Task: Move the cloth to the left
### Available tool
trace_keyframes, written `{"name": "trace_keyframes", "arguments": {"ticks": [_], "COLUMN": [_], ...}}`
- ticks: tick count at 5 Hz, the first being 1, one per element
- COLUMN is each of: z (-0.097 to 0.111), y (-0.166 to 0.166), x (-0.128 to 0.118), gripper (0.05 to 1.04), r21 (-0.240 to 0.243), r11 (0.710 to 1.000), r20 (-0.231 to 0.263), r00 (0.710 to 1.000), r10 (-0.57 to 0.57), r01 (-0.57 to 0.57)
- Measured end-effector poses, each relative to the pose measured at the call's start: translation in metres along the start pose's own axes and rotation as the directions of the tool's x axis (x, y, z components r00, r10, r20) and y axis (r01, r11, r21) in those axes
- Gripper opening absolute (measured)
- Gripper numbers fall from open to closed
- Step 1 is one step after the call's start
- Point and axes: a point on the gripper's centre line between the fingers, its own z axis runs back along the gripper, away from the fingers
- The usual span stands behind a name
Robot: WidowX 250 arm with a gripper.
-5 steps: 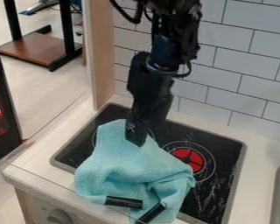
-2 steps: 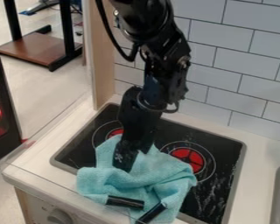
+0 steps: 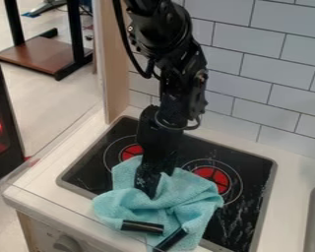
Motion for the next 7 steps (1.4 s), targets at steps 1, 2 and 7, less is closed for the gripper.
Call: {"name": "trace_keyframes", "arguments": {"ticks": [1,2,7], "z": [-0.004,-0.004,-0.009], "y": [-0.021,-0.039,-0.061], "x": [-0.001,0.005,0.101], "gripper": [1.000,1.000,1.001], "r21": [-0.004,-0.021,-0.034], "r11": [1.000,0.998,0.918], "r20": [0.008,0.014,0.068], "r00": [1.000,0.998,0.915], "r10": [0.019,0.064,0.397], "r01": [-0.019,-0.063,-0.395]}}
